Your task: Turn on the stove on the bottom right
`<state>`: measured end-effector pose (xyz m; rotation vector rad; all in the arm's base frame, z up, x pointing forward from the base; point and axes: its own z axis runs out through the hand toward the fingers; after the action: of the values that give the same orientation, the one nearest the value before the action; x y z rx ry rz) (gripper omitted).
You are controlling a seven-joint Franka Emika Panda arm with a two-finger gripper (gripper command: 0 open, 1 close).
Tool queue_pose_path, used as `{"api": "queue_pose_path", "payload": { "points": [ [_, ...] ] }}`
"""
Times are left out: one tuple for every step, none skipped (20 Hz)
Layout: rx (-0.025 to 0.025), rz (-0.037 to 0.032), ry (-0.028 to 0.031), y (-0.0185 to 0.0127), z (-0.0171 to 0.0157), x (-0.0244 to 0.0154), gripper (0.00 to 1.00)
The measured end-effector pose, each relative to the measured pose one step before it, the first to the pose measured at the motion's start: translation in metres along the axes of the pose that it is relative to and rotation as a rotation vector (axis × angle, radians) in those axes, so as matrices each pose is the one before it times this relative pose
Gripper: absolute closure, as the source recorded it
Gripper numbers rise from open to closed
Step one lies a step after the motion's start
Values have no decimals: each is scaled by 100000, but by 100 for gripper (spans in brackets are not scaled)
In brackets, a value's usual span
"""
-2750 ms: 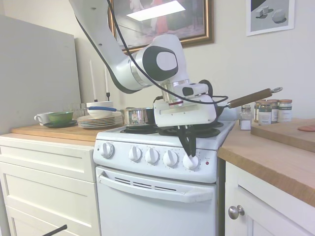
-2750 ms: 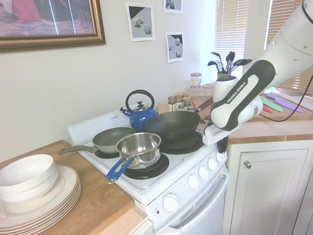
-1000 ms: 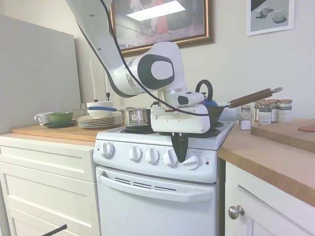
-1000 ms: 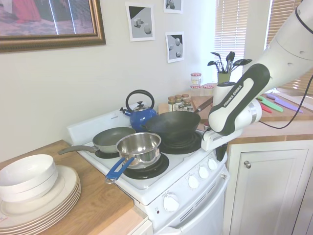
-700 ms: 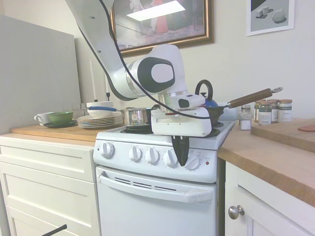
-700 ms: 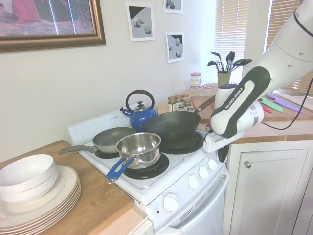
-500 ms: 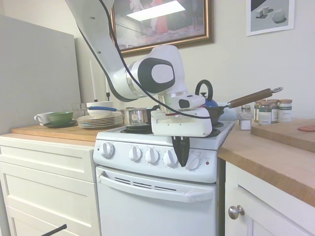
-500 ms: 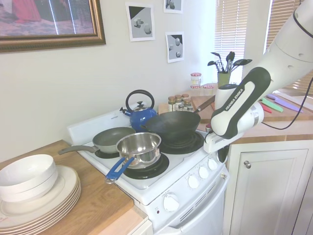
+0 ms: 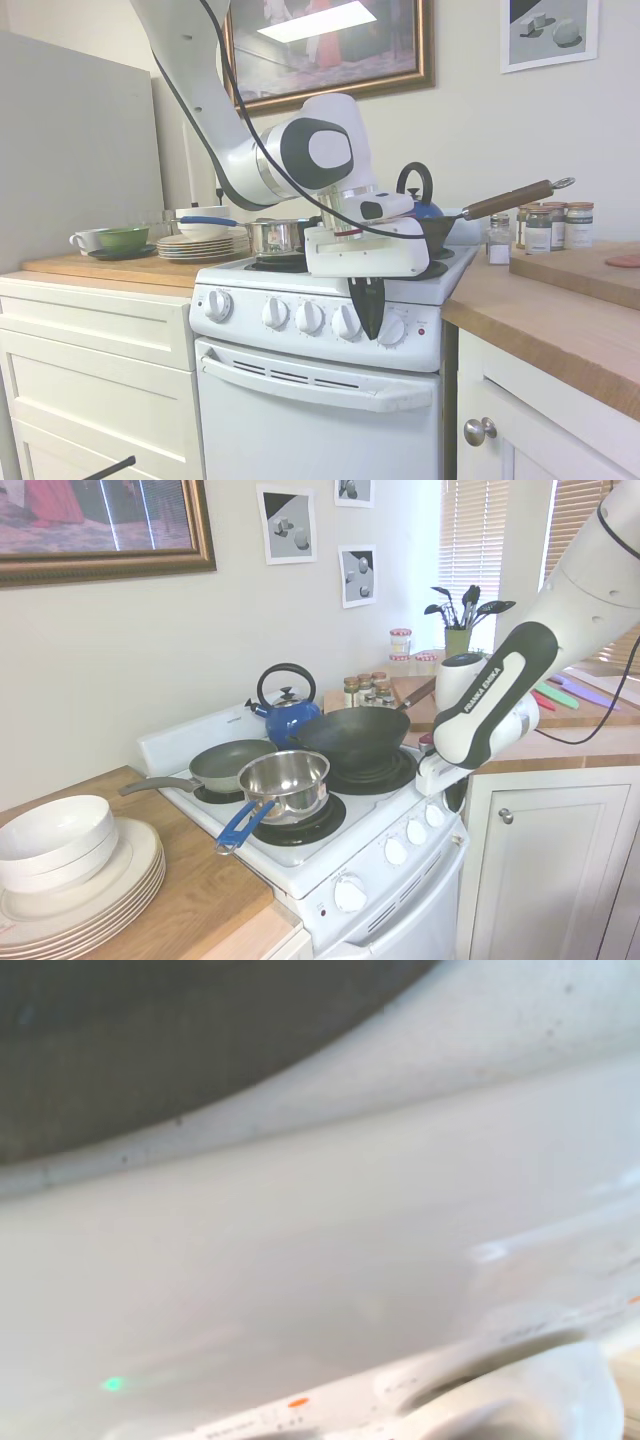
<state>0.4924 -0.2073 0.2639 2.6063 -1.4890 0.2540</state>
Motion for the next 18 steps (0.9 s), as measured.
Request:
{"api": "queue_pose_path", "payload": {
  "points": [
    [-145, 85, 356, 27, 97, -141, 100],
    [-318, -204, 202, 66, 144, -145, 100],
    [-288, -94, 70, 60, 135, -124, 100],
    [-389, -8, -13, 74, 152, -128, 100],
    [-556, 54, 24, 176, 190, -45, 100],
    [-860, 379, 125, 424, 253, 189, 100],
    [-650, 258, 475, 482, 257, 320, 100],
    [-250, 379, 639, 418, 237, 323, 100],
    [-15, 365, 601, 311, 173, 264, 100],
    [89, -84, 501, 104, 68, 111, 100],
    [209, -464, 393, -87, -54, -17, 100],
    [292, -579, 315, -173, -127, -90, 100],
    [156, -503, 173, -31, -161, -125, 100],
    [671, -256, 360, 52, -307, -151, 100],
    [824, -394, 457, 106, -464, -205, 100],
    [773, -415, 436, 184, -606, -195, 100],
    [904, -126, 211, 286, -698, -311, 100],
    [1000, -136, 203, 286, -747, -351, 100]
  ]
}}
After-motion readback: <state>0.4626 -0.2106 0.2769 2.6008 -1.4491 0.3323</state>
